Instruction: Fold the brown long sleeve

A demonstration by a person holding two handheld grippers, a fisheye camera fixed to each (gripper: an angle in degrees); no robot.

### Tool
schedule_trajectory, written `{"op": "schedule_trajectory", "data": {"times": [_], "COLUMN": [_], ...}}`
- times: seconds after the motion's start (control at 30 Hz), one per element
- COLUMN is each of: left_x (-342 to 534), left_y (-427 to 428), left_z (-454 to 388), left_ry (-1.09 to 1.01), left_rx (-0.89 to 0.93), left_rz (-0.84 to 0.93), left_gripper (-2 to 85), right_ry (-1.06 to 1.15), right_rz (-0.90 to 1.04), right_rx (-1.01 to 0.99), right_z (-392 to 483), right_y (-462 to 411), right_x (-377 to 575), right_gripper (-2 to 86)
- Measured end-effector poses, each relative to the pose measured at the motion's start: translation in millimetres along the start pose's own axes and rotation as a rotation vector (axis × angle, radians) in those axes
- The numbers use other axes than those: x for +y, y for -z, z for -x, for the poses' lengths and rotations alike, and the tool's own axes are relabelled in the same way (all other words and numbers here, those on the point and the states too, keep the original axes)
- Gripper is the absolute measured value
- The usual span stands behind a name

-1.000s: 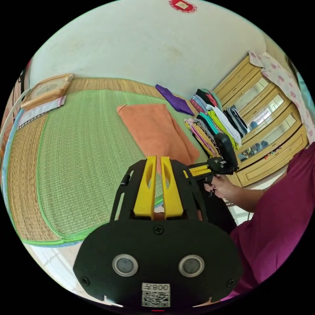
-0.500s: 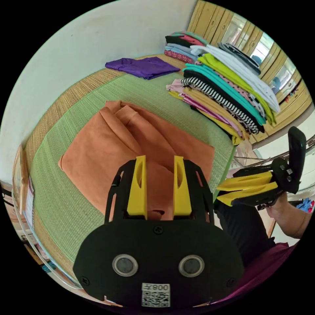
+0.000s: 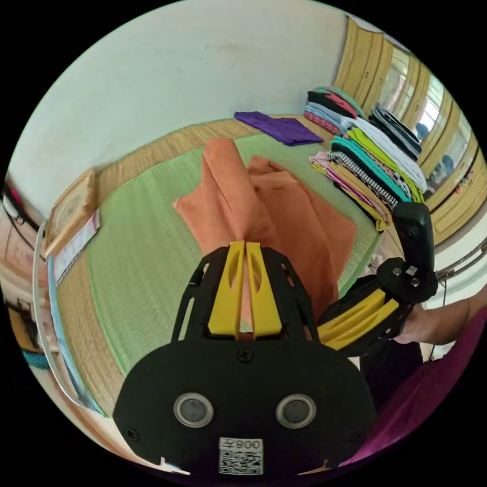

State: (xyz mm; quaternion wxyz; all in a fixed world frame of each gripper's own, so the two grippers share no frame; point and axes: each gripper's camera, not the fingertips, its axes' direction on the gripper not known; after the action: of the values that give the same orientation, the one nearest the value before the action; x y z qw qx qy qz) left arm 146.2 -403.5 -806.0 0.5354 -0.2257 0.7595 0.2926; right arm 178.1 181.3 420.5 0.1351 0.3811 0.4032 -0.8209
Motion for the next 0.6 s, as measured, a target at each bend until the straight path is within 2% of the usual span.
{"op": "schedule_trajectory", "data": {"times": [0.13,0.17,0.23,0.33,0.47,0.6], "left_x": [83,92,112,107,86,79], "left_y": [57,62,75,74,52,28], "left_z": [88,100,137,170,211,277], "left_ry": [0.321,0.353,0.432,0.439,0.449,0.57], "left_rx": [-0.16,-0.158,-0.11,-0.062,-0.007,0.055], "left_rz": [-0.022,-0.017,-0.022,-0.044,-0.027,0.004], "left_gripper": [1.7,2.2,4.9,7.7,9.0,9.6], "right_ry": [0.178,0.198,0.215,0.162,-0.006,-0.176], "right_rz": [0.201,0.223,0.223,0.11,-0.113,-0.263], "right_rx": [0.013,-0.079,-0.101,0.028,0.385,0.593], "right_z": [47,49,48,19,-67,-140], "right_y": [-76,-82,-78,-27,101,202], "right_x": [-34,-36,-36,-46,-81,-96], "right_gripper": [5.2,4.8,4.5,4.9,5.9,6.8]}}
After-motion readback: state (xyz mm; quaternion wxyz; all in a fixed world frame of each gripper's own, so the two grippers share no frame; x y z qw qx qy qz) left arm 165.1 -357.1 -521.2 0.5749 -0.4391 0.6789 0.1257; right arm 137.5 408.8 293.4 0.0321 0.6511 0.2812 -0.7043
